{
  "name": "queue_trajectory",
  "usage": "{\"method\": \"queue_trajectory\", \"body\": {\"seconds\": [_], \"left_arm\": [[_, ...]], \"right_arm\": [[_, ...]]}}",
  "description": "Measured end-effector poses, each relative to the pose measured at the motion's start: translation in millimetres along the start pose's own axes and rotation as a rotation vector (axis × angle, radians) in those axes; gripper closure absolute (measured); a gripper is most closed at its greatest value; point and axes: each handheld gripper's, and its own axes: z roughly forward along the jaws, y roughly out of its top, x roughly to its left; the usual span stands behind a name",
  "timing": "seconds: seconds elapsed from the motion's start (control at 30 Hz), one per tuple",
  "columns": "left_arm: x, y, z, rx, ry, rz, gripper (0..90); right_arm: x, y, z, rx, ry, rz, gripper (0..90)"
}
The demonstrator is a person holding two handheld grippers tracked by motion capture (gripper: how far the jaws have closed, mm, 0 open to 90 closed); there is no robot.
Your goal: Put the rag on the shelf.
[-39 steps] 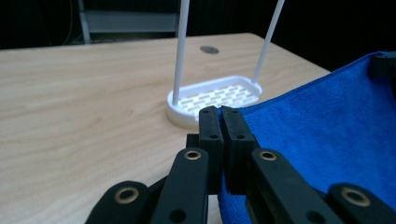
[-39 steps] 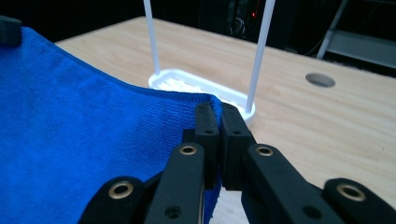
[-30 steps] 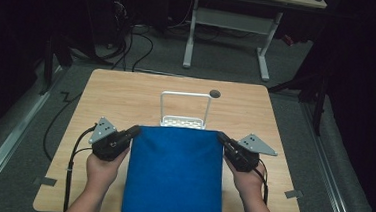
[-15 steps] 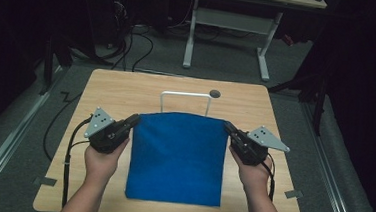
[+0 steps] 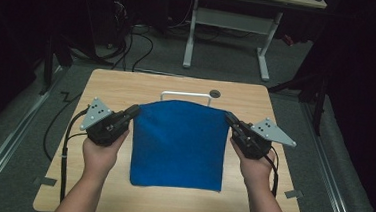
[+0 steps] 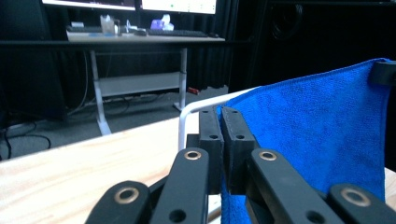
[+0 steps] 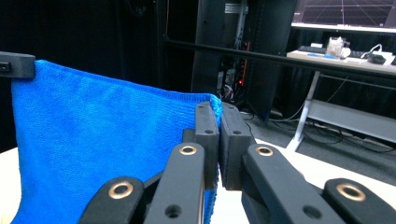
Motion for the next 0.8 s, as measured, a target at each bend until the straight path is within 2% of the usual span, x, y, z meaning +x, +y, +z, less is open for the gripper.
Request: {"method": "queue_trajectory", "body": {"seconds": [0.07,0.47,0.67,0.8], "left_arm": [[0.7,8.1,-0.3,-0.011,0.002,0.010,88.1],[8.5,29.7,4.6,-0.028,0.025,0.030,88.2],[15.8,39.8,10.5,-0.036,0.037,0.033,88.2],[24.2,44.0,18.3,-0.038,0.052,0.038,88.2]], "right_arm": [[-2.0,6.7,0.3,-0.013,0.001,0.004,88.5],[-10.8,32.9,5.2,-0.053,-0.004,0.012,88.5],[-14.5,46.2,9.6,-0.078,-0.016,0.009,88.5],[-19.6,50.8,16.1,-0.072,-0.028,0.009,88.5]]}}
